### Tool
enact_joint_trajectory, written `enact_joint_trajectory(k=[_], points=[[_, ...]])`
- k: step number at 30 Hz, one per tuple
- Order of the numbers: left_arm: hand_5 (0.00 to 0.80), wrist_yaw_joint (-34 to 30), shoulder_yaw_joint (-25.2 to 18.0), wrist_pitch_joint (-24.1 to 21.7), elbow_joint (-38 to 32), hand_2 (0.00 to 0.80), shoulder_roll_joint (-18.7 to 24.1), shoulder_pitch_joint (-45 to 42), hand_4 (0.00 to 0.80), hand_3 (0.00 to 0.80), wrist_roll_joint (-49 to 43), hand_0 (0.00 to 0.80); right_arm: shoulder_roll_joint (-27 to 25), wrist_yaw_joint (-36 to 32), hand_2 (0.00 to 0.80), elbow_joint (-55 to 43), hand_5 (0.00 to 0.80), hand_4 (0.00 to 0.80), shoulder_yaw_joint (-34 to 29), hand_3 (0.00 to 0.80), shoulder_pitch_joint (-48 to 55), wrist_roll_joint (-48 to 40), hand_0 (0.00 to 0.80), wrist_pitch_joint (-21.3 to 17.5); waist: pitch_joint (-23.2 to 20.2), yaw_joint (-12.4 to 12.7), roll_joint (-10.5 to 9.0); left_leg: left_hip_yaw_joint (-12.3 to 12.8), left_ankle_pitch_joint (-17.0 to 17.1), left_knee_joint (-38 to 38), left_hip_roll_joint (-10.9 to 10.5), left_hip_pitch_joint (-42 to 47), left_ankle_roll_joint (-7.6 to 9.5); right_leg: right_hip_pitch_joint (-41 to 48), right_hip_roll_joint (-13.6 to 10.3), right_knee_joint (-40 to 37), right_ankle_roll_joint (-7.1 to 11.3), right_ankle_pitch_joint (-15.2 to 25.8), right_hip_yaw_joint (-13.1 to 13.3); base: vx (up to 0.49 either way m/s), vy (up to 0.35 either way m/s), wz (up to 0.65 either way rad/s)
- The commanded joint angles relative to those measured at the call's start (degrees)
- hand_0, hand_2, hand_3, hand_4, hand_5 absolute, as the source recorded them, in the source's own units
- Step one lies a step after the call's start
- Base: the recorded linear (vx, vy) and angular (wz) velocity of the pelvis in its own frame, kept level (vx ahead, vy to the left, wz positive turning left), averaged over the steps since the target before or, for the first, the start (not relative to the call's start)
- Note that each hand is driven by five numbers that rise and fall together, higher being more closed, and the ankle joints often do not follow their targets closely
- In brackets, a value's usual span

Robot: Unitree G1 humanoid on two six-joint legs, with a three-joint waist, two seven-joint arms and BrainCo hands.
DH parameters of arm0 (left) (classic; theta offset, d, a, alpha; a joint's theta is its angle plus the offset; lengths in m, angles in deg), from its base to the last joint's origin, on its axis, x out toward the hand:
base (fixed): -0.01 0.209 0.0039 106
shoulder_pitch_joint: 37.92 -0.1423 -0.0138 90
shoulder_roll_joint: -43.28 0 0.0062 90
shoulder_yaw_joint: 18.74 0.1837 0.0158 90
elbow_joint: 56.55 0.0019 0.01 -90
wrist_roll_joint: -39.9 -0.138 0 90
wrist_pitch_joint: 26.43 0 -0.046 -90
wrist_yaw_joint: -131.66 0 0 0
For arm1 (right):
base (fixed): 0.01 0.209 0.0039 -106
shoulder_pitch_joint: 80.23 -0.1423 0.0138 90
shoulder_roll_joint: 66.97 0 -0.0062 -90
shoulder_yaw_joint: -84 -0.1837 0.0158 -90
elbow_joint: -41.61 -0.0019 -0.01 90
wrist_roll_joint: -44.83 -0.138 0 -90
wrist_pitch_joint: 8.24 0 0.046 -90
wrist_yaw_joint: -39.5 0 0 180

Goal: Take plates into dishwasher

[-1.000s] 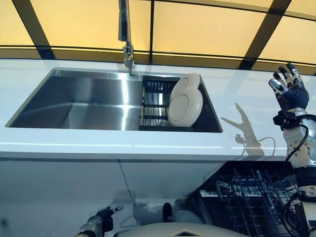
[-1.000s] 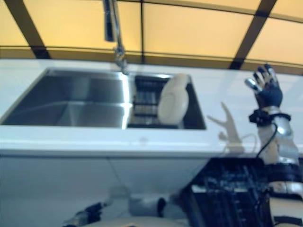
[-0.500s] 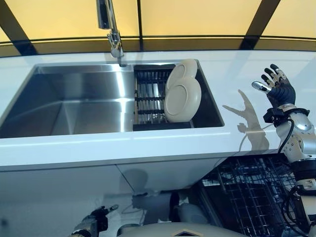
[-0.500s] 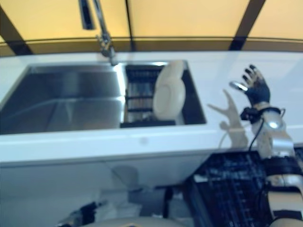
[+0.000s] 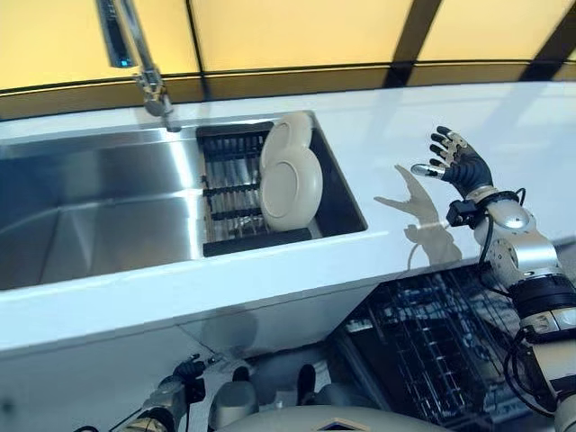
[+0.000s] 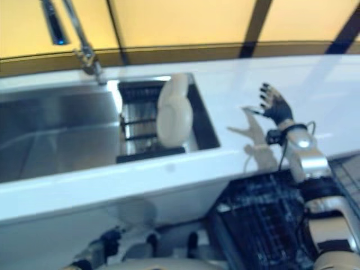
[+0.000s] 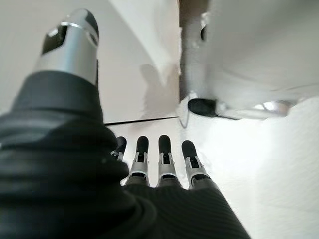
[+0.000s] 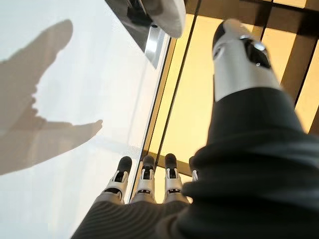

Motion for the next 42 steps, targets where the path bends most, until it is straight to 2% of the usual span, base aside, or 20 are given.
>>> enact_joint_trajectory(k=[1, 4, 13, 19, 32, 42], points=[[0.0, -0.1, 0.6, -1.8, 0.6, 0.0, 2.2, 3.0, 0.0, 0.0, 1.9, 0.0, -1.9, -3.2, 0.0, -0.4, 0.0, 0.0, -0.7, 0.0, -4.5, 0.5, 0.0, -1.4, -3.0, 2.0, -1.41, 1.4, 0.5, -3.4, 0.7, 2.8, -1.73, 1.9, -7.1, 0.1, 7.44, 0.3, 1.9, 0.01, 0.004, 0.05], [0.0, -0.8, 0.3, -2.1, 1.0, 0.0, 2.3, 2.1, 0.0, 0.0, 1.9, 0.0, -1.9, -5.0, 0.0, -0.9, 0.0, 0.0, -0.2, 0.0, -5.1, -1.4, 0.0, 1.5, -3.3, 2.3, -1.5, 2.0, 0.2, -3.4, 0.9, 2.8, -1.76, 2.0, -7.4, -0.2, 7.6, 0.1, 1.7, 0.003, 0.014, 0.13], [0.0, -1.2, 1.1, -2.6, 0.6, 0.0, 2.1, 1.9, 0.0, 0.0, 0.9, 0.0, -1.2, -8.3, 0.0, 0.4, 0.0, 0.0, 4.7, 0.0, -9.9, -1.3, 0.0, 7.0, -3.4, 3.8, -2.3, 2.9, -0.4, -3.4, 1.9, 3.7, -1.94, 3.0, -8.3, -0.8, 8.07, 0.1, 0.9, 0.013, -0.001, 0.18], [0.0, -1.2, 2.6, -2.1, 0.1, 0.0, 2.1, 2.4, 0.0, 0.0, 0.9, 0.0, 0.2, -8.5, 0.0, 2.5, 0.0, 0.0, 8.5, 0.0, -15.0, -3.1, 0.0, 11.7, -3.3, 4.8, -2.6, 2.5, -0.7, -3.4, 1.9, 4.1, -1.87, 3.7, -8.4, -0.8, 8.1, 0.0, 0.4, 0.039, 0.004, 0.03], [0.0, -1.2, 3.9, -1.5, 0.1, 0.0, 1.9, 2.2, 0.0, 0.0, 1.0, 0.0, 4.7, -8.7, 0.0, 4.3, 0.0, 0.0, 11.9, 0.0, -17.3, -4.7, 0.0, 16.2, -3.1, 5.7, -2.53, 2.3, -1.0, -3.4, 1.8, 4.5, -1.74, 4.4, -8.5, -1.0, 7.98, -0.2, 0.2, 0.002, 0.0, 0.0], [0.0, -1.0, 4.5, -1.5, 0.3, 0.0, 1.7, 2.5, 0.0, 0.0, 1.4, 0.0, 7.3, -8.8, 0.0, 5.9, 0.0, 0.0, 13.5, 0.0, -16.6, -4.1, 0.0, 17.6, -2.7, 5.9, -2.51, 2.5, -1.2, -3.4, 1.9, 4.8, -1.7, 4.7, -8.5, -1.1, 7.9, -0.3, 0.0, 0.0, 0.0, 0.0]])
